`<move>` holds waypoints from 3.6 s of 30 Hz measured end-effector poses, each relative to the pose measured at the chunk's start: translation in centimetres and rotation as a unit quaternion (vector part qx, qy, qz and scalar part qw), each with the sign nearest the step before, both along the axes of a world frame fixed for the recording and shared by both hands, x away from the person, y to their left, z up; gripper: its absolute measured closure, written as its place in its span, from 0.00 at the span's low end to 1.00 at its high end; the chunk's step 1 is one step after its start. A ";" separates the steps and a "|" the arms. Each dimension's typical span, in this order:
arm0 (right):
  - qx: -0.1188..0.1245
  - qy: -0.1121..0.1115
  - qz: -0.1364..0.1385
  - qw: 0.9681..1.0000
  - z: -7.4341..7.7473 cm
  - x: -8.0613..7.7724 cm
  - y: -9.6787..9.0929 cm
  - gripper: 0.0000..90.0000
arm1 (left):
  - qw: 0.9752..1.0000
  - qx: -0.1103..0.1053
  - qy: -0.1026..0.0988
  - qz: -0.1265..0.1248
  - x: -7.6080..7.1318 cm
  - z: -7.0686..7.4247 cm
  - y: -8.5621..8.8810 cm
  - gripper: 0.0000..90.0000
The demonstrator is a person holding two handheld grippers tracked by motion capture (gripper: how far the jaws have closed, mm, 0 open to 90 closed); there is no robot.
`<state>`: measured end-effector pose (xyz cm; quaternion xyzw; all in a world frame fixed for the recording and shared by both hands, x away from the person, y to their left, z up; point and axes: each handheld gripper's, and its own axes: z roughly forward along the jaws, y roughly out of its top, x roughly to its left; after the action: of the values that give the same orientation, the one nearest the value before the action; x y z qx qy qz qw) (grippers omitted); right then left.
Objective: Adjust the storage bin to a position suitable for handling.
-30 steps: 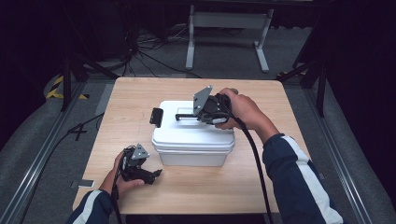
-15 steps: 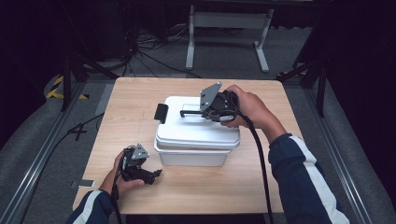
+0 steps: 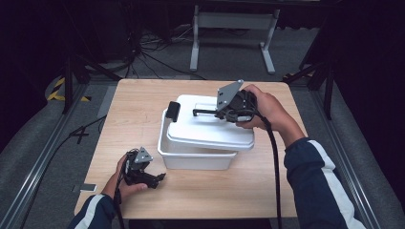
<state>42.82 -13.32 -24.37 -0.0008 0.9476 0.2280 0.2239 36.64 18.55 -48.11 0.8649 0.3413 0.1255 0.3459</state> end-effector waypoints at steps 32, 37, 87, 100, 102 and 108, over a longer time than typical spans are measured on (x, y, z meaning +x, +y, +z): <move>0.030 -0.014 -0.055 0.998 1.2 -0.8 -8.3 0.93 | 1.000 0.000 0.000 0.000 0.0 0.0 0.0 0.01; 0.036 -0.015 -0.065 0.997 1.3 -1.1 -9.9 0.93 | 1.000 0.000 0.000 0.000 0.0 0.0 0.0 0.01; 0.063 -0.003 -0.164 0.984 -2.6 -1.3 -21.2 0.93 | 1.000 -0.002 -0.003 0.001 0.0 -0.1 0.0 0.01; 0.067 0.026 -0.182 0.981 -5.6 -0.1 -22.0 0.93 | 1.000 -0.002 -0.003 0.001 0.0 -0.1 0.0 0.01; 0.067 0.029 -0.183 0.980 -6.0 0.0 -22.0 0.93 | 1.000 -0.002 -0.003 0.002 0.0 -0.1 0.0 0.01; 0.062 0.044 -0.187 0.979 -7.6 0.6 -21.9 0.93 | 1.000 -0.002 -0.003 0.002 0.0 -0.1 0.0 0.01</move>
<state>43.40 -35.20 -31.94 0.2005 0.9238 0.2403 0.2205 36.64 18.52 -48.18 0.8633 0.3419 0.1279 0.3486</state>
